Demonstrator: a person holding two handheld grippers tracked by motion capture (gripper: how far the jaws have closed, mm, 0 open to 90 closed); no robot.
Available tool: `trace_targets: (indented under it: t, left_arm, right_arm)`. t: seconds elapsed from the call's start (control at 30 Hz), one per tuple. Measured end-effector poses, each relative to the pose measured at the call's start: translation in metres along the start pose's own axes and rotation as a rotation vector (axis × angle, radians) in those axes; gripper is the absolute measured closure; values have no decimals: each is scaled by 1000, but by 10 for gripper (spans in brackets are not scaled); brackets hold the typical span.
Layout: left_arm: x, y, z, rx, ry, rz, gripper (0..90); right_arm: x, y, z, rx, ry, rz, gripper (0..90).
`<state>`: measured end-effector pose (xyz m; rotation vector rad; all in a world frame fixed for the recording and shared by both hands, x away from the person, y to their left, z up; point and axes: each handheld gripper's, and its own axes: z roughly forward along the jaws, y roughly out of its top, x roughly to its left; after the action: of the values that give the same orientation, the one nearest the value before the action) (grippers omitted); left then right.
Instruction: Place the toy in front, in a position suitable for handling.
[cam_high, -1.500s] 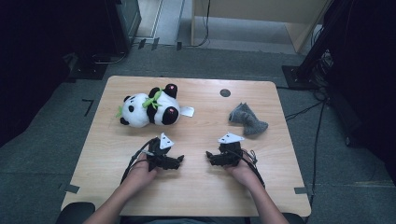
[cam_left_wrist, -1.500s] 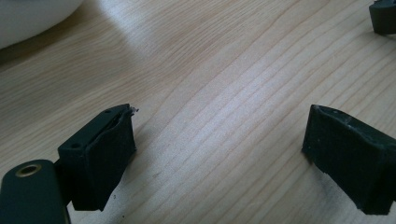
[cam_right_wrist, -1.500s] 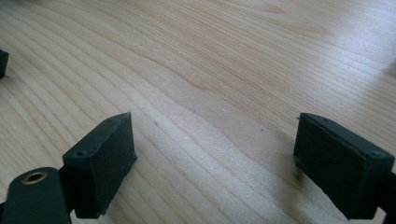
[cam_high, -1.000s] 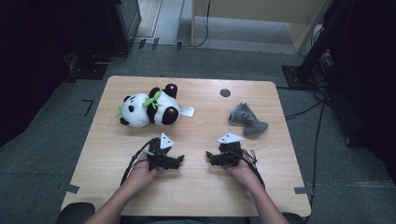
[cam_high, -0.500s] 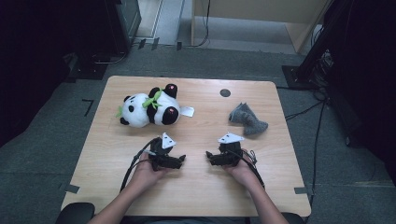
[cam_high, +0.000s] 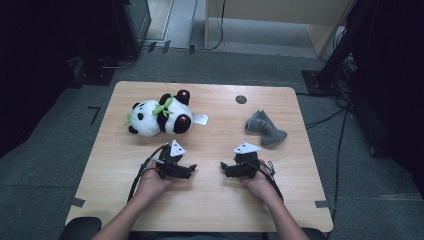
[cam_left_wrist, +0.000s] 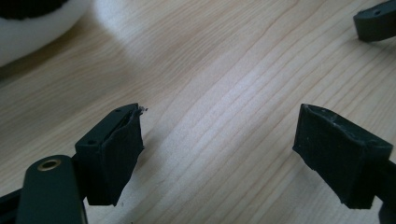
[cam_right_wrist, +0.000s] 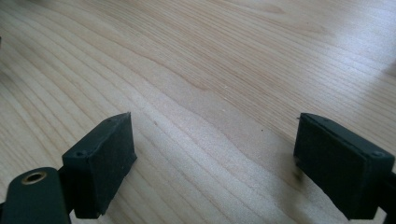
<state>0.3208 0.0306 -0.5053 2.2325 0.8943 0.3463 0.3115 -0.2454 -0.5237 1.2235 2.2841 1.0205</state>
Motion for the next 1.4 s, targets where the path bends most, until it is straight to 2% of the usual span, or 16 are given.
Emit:
trace_targets:
  t: [0.1, 0.23, 0.4, 0.6, 0.73, 0.87, 0.9, 0.93, 0.97, 1.03, 1.17, 1.27, 1.4]
  left_arm:
    - [3, 3, -5, -8, -6, -6, 153]
    - [10, 7, -10, -13, -36, -28, 162]
    - [16, 10, -17, -26, -34, -28, 163]
    - [23, 14, -25, -32, -68, -46, 165]
    - [25, 15, -31, -29, -56, -19, 165]
    - [28, 19, -36, -41, -66, -11, 166]
    - [30, 20, -39, -41, -67, -6, 194]
    - [31, 21, -41, -50, -74, -5, 262]
    - [33, 22, -42, -57, -79, -7, 275]
    - [36, 25, -46, -62, -86, -20, 275]
    - [39, 34, -52, -69, -80, -7, 276]
    - [42, 42, -55, -78, -99, -5, 276]
    - [42, 52, -56, -56, -120, 31, 307]
  right_arm:
    - [0, 0, 0, 0, 0, 0, 123]
    - [0, 0, 0, 0, 0, 0, 123]
    - [0, 0, 0, 0, 0, 0, 123]
    - [0, 0, 0, 0, 0, 0, 123]
    - [0, 0, 0, -1, -1, 0, 123]
    - [0, 0, 0, 0, -2, 2, 123]
    - [0, 0, 0, 2, -2, 2, 123]
    - [0, 0, 0, 1, -2, 0, 123]
    - [0, 0, 0, 0, -2, -2, 123]
    - [0, 0, 0, 1, -2, 1, 123]
    - [0, 0, 0, 2, -3, -1, 123]
    - [0, 0, -1, 2, 0, 0, 123]
    - [0, -1, -1, 0, 0, -5, 123]
